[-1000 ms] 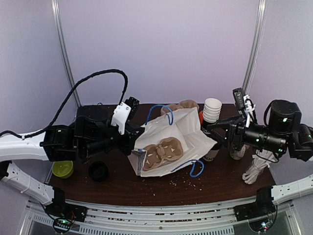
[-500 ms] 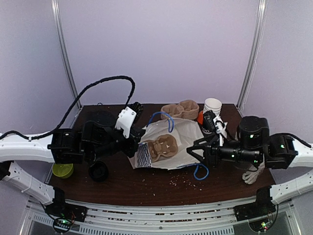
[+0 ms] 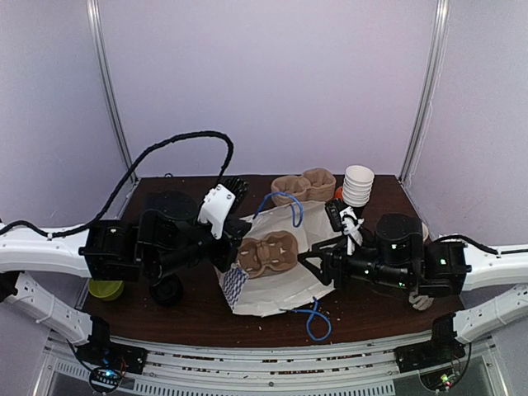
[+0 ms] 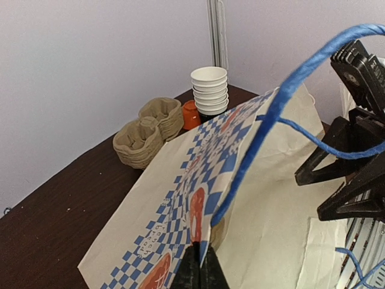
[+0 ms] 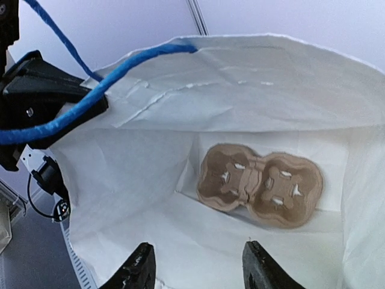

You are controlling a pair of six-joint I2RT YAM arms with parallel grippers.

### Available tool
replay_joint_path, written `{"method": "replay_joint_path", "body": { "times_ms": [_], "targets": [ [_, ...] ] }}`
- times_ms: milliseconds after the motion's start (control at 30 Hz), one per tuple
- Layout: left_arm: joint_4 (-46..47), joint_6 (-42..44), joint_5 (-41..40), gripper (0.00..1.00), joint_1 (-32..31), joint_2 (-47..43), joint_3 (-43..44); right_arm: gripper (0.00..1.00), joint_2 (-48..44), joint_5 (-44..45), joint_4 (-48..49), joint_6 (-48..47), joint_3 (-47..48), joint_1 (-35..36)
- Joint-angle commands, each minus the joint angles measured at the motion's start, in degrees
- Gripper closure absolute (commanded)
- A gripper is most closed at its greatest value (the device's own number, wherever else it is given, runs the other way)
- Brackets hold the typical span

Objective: Pack the takeout coffee

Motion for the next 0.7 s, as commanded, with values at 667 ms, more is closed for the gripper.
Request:
{"method": "replay_joint_path", "body": {
  "times_ms": [667],
  "targets": [
    [6.8, 7.5, -13.6, 1.0, -2.5, 3.0, 2.5, 0.56, 17.9, 8.3, 32.3, 0.2, -3.0, 0.8]
  ]
}}
